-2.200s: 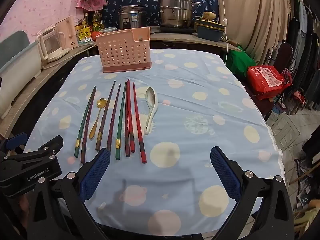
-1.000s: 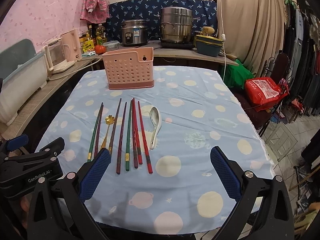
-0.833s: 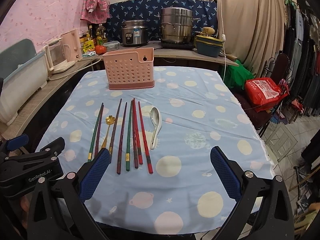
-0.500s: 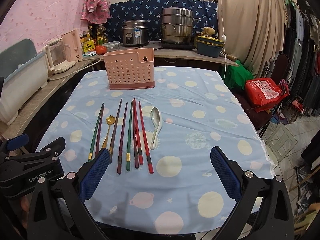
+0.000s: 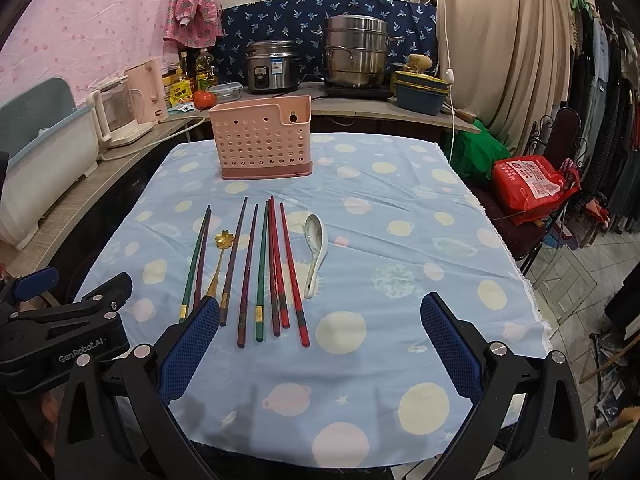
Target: Organize utensils
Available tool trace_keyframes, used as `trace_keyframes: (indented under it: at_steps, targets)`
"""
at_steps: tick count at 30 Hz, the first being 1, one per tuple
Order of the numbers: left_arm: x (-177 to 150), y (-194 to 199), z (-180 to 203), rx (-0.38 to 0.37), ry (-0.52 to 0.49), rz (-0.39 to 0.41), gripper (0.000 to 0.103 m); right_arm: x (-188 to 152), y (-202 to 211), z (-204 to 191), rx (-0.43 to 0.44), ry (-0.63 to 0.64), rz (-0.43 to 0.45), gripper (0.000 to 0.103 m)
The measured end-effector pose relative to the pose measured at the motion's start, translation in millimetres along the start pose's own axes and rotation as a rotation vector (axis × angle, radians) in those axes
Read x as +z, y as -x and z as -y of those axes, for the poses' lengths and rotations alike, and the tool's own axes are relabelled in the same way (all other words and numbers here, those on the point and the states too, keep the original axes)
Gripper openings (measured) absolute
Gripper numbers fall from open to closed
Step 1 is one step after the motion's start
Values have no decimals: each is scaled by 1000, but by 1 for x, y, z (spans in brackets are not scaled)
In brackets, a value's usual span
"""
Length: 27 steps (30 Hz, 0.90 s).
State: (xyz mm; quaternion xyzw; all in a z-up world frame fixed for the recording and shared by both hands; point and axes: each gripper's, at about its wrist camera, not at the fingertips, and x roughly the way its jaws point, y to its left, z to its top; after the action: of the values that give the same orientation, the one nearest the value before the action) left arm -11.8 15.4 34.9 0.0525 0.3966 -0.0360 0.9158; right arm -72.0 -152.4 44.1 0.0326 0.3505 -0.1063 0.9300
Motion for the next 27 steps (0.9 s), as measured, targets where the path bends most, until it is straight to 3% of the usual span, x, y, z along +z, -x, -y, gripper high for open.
trace_keyframes:
  at_steps: [27]
  targets:
    - [-1, 3, 2, 2, -2, 3, 96, -1, -1, -4, 9, 5, -4, 96]
